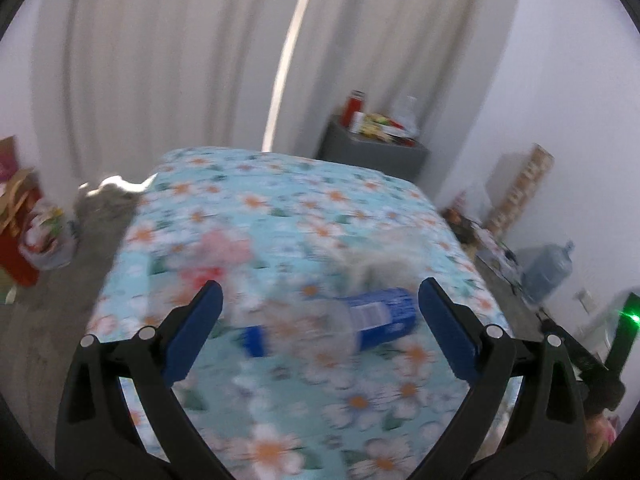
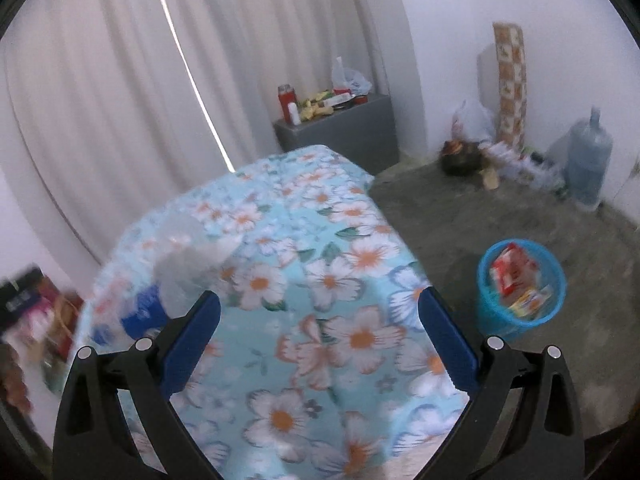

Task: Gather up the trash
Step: 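Turn both tools back toward the bed and reach for the trash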

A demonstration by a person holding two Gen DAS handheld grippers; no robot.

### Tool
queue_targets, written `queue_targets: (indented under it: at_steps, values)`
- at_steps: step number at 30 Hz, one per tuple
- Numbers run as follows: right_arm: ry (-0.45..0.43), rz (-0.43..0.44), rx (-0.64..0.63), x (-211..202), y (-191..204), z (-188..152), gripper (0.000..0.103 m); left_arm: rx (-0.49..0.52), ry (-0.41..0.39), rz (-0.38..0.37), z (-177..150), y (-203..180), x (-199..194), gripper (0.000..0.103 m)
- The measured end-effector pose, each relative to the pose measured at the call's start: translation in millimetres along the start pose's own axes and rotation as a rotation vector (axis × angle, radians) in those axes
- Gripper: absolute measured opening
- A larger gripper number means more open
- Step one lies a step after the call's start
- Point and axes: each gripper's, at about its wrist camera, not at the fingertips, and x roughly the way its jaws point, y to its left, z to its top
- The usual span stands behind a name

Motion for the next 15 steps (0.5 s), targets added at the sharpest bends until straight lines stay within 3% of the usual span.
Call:
queue_targets:
  at_steps: [7, 15]
  values:
    - [0.093, 0.118, -0.041, 22, 31, -8, 0.096, -0.105, 0.001, 0.086, -15, 61, -6, 0.094]
    - [0.200, 0.192, -0.046, 45, 51, -19, 0.096, -0.183, 0.071, 0.004, -15, 100, 28, 0.094]
